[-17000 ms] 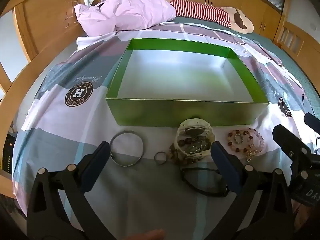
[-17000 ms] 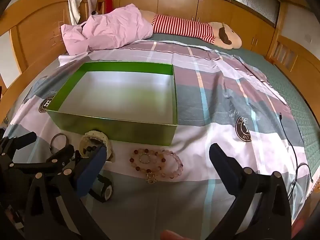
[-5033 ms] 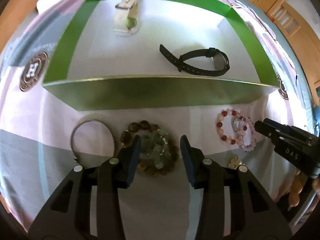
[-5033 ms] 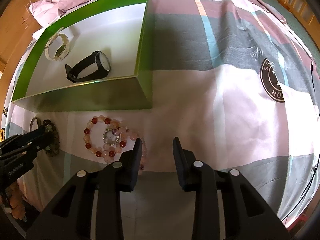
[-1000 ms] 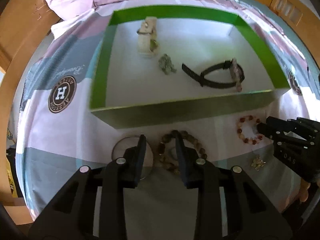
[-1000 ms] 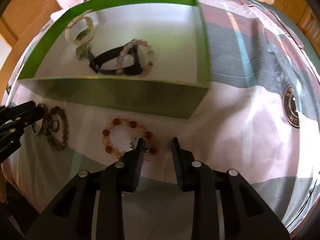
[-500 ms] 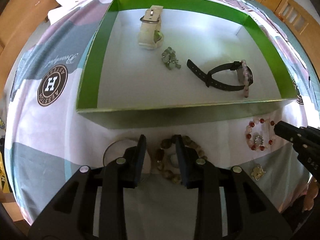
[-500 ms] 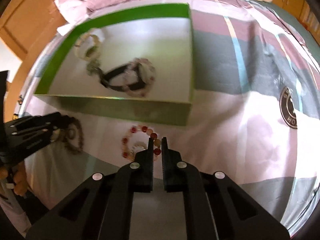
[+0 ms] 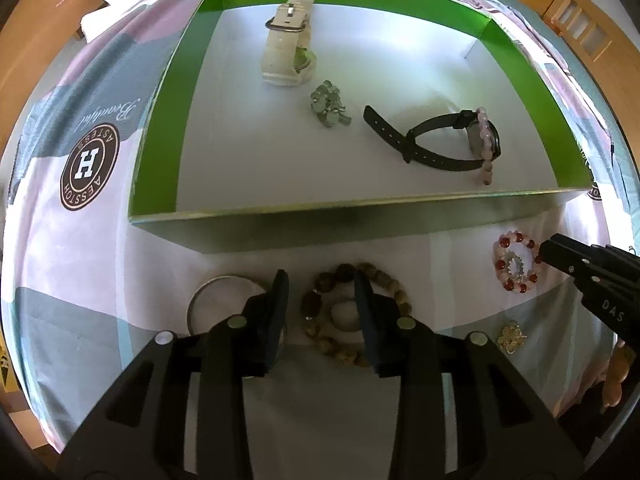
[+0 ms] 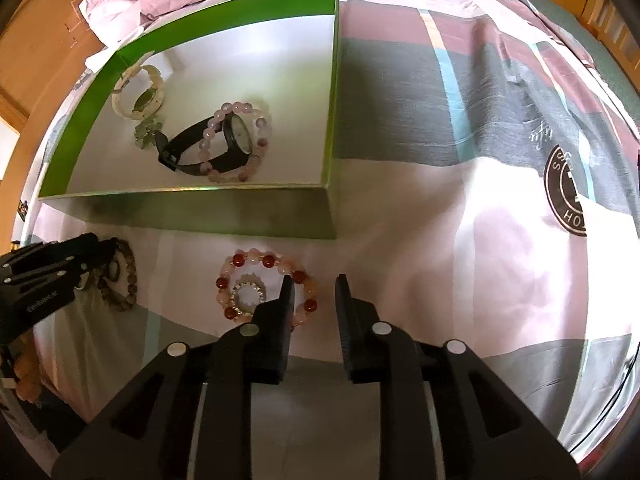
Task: Organize jewelry
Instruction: 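Grasp the brown wooden bead bracelet with the left tool while the right tool grasps the red-bead bracelet, then drop the brown bracelet into the box with the left tool while the right tool drops the red-bead bracelet, then move the left tool to the large silver bangle while the right tool moves over the gold charm, then close the left tool on the silver bangle rim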
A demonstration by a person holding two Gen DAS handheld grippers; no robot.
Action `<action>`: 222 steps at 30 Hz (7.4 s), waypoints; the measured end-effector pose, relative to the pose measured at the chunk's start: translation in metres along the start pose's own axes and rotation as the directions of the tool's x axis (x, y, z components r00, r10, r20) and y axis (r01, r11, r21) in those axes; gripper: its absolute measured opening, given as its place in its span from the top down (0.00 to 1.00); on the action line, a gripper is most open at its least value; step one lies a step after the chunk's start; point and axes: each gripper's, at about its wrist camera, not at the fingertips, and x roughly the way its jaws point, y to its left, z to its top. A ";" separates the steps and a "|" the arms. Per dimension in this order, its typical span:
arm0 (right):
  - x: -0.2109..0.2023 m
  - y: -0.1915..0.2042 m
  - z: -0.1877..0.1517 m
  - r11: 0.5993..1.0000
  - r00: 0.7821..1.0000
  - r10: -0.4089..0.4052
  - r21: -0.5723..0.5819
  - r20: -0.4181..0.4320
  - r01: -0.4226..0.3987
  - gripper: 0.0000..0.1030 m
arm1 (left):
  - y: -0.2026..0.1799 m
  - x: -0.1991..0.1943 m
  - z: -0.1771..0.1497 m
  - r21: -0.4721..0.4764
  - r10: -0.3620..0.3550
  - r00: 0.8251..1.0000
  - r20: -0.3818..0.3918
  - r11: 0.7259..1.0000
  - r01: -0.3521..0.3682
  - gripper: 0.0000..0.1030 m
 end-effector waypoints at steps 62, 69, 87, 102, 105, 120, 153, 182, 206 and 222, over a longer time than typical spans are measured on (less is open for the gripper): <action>-0.082 0.025 0.049 0.991 0.896 0.131 -0.031 0.423 -0.131 0.92 | 0.010 -0.092 0.043 -0.021 0.011 0.909 0.416 1.000 -0.003 0.89; -0.072 0.022 0.052 0.994 0.907 0.101 -0.016 0.408 -0.104 0.93 | 0.010 -0.077 0.047 -0.030 0.023 0.924 0.381 0.999 -0.012 0.89; -0.052 0.015 0.052 0.999 0.936 0.044 0.015 0.349 -0.053 0.92 | 0.004 -0.072 0.045 -0.004 0.027 0.928 0.371 1.000 -0.028 0.89; -0.068 0.015 0.039 0.995 0.932 0.093 0.011 0.350 -0.104 0.60 | 0.007 -0.077 0.039 -0.003 0.048 0.931 0.362 0.999 -0.050 0.79; -0.069 0.022 0.016 0.994 0.955 0.109 -0.042 0.275 -0.101 0.60 | 0.013 -0.092 0.022 -0.005 0.063 0.930 0.363 0.998 -0.065 0.68; -0.003 0.069 -0.041 0.969 0.998 0.023 -0.245 -0.061 -0.037 0.53 | 0.027 -0.036 -0.018 0.017 0.183 0.982 0.047 0.983 -0.184 0.29; 0.000 0.052 -0.046 0.965 0.998 0.009 -0.261 -0.058 -0.024 0.54 | -0.015 -0.008 -0.033 0.140 0.102 0.994 -0.049 0.986 -0.094 0.42; 0.000 0.078 -0.054 0.933 0.998 -0.056 -0.357 -0.004 0.050 0.52 | -0.015 -0.001 -0.025 0.158 0.155 0.987 -0.042 0.977 -0.146 0.30; 0.005 0.075 -0.055 0.928 0.998 -0.065 -0.368 0.004 0.061 0.51 | -0.022 -0.001 -0.029 0.174 0.171 0.985 -0.035 0.971 -0.163 0.26; 0.006 0.074 -0.055 0.927 0.998 -0.066 -0.371 0.004 0.063 0.51 | -0.023 -0.004 -0.029 0.167 0.127 0.991 -0.037 0.979 -0.119 0.43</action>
